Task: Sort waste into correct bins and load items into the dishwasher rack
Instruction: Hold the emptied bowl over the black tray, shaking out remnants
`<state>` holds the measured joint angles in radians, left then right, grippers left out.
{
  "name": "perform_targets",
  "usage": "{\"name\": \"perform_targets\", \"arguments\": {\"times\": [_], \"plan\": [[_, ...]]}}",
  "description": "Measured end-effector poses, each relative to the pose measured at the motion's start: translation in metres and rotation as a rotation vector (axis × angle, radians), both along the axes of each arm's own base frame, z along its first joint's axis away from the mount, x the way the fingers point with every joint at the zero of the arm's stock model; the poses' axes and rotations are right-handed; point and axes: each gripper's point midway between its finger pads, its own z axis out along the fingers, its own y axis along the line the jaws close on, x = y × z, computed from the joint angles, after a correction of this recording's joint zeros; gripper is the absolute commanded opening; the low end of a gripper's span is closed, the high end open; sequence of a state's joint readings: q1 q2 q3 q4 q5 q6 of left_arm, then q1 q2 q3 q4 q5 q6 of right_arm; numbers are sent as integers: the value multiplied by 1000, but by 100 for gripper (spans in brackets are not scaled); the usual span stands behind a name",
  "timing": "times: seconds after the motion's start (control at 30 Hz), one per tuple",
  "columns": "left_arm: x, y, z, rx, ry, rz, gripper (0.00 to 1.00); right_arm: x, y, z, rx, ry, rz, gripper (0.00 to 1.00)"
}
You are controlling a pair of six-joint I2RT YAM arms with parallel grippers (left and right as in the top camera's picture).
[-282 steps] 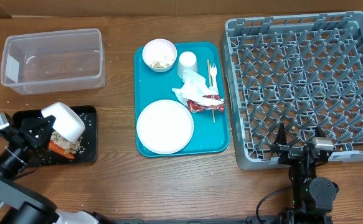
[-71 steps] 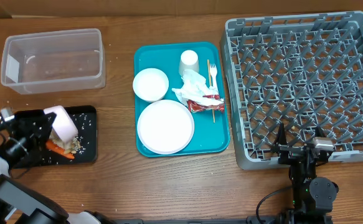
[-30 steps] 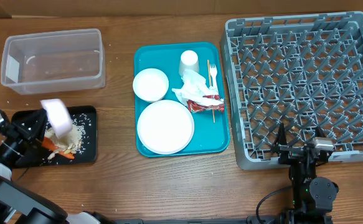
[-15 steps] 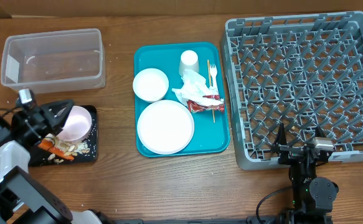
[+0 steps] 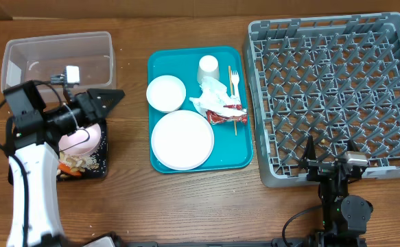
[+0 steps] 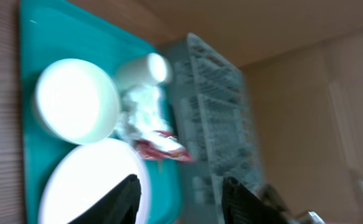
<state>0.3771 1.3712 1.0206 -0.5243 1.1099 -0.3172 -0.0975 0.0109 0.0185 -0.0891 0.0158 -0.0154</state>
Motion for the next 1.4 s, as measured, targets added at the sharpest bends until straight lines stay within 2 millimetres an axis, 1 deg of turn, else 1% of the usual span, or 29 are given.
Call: {"name": "perform_targets", "arguments": {"times": [0.07, 0.13, 0.2, 0.23, 0.33, 0.47, 0.53, 0.63, 0.7, 0.77, 0.87, 1.07, 1.13, 1.23, 1.4], "plan": [[-7, 7, -7, 184, 104, 83, 47, 0, 0, 0, 0, 0, 0, 100], [-14, 21, -13, 372, 182, 152, 49, 0, 0, 0, 0, 0, 0, 100], [-21, 37, -17, 545, 243, 209, 49, 0, 0, 0, -1, 0, 0, 100], [-24, 43, -20, 591, 265, 223, 49, 0, 0, 0, 0, 0, 0, 100], [-35, 60, -33, 698, 343, 264, 48, 0, 0, 0, 0, 0, 0, 100], [-41, 81, -53, 796, 436, 315, 48, 0, 0, 0, 0, 0, 0, 100], [-43, 90, -69, 833, 500, 327, 47, 0, 0, 0, 0, 0, 0, 100], [-43, 99, -98, 869, 604, 317, 40, 0, 0, 0, 0, 0, 0, 100], [-44, 103, -119, 882, 675, 302, 39, 0, 0, 0, 0, 0, 0, 100], [-45, 107, -132, 902, 723, 292, 39, 0, 0, 0, 0, 0, 0, 100], [-48, 113, -152, 933, 787, 277, 43, 0, 0, 0, 0, 0, 0, 100], [-43, 117, -158, 947, 788, 283, 43, 0, 0, 0, 0, 0, 0, 100], [-41, 115, -159, 950, 781, 279, 45, 0, 0, 0, 0, 0, 0, 100], [-36, 108, -158, 962, 754, 258, 50, 0, 0, 0, 0, 0, 0, 100], [-32, 93, -158, 994, 722, 200, 50, 0, 0, 0, 0, 0, 0, 100]]}}
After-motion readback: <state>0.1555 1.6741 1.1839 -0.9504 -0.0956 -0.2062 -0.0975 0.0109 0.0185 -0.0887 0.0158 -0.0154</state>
